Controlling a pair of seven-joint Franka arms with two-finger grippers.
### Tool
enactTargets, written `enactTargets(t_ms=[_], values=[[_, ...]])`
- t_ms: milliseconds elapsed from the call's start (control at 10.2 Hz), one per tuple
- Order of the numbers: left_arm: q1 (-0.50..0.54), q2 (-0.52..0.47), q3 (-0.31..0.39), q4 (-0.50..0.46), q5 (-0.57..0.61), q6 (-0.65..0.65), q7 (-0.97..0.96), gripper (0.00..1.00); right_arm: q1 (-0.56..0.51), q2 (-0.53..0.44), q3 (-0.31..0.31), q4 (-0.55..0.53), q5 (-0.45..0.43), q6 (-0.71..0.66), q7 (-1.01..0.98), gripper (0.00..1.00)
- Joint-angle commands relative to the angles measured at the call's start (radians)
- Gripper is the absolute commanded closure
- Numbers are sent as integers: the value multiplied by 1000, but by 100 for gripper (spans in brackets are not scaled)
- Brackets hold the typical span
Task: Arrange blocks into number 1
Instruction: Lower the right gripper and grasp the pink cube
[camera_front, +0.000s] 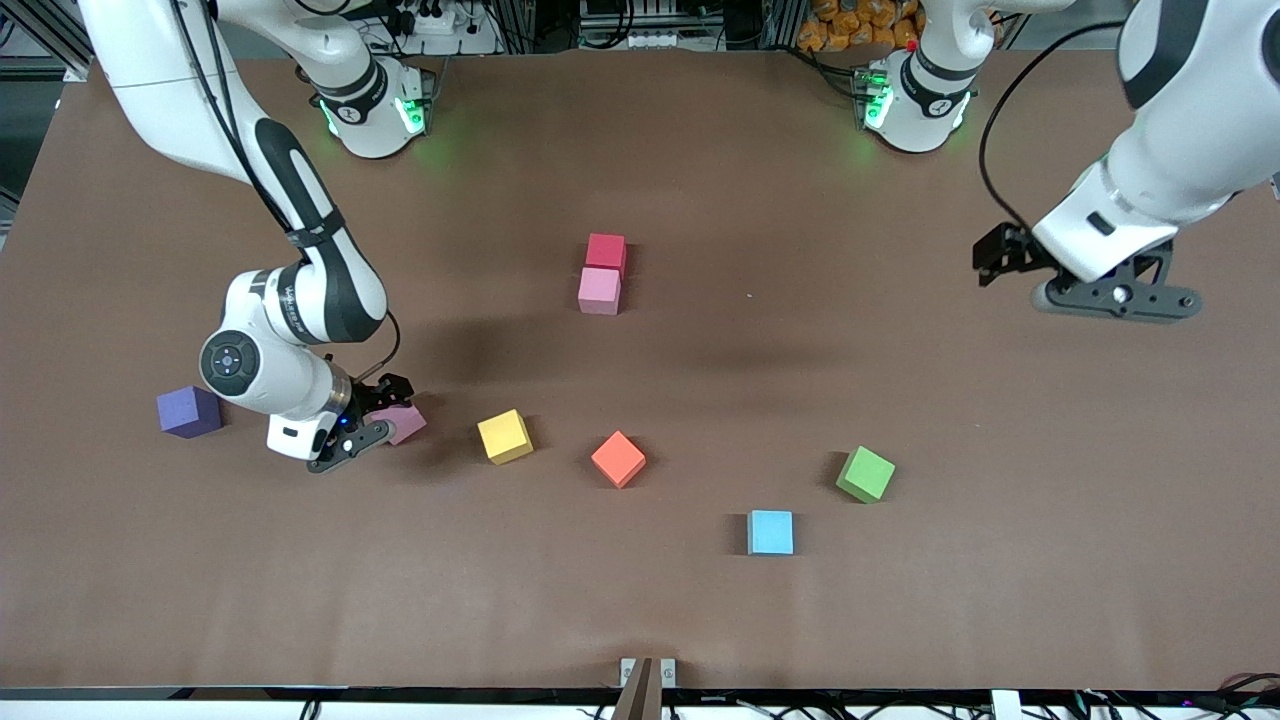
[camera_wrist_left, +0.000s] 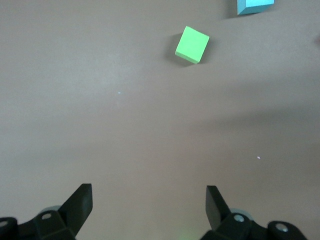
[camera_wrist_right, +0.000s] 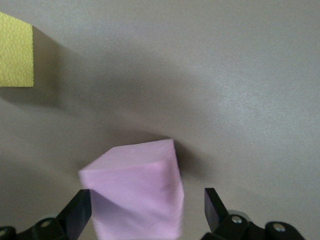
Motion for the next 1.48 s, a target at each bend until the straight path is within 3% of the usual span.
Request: enactTargets(t_ms=[0, 590, 787, 984, 1082, 1181, 1279, 1378], values=[[14, -20, -14, 23, 2, -43, 19, 0, 4, -7, -1, 40, 31, -62, 16, 0], [11, -23, -8, 55, -37, -96, 18, 0, 10, 11, -2, 27, 18, -15, 1, 0], [11, -17, -8, 56, -38, -106, 19, 0, 25, 23, -2, -24, 12, 90, 3, 0], [12, -14, -8, 55, -38, -106, 19, 0, 25, 25, -2, -29, -44, 109, 3, 4], [12, -12, -8, 53, -38, -106, 19, 0, 25, 25, -2, -30, -56, 112, 0, 23], [14, -12, -8, 53, -38, -107, 19, 0, 27, 25, -2, -30, -88, 115, -17, 72], [14, -12, -8, 53, -38, -107, 19, 0, 59, 14, -5, -30, -85, 103, -4, 100], [12, -12, -7, 52, -38, -107, 19, 0, 70, -4, -10, -30, -94, 91, 39, 100]])
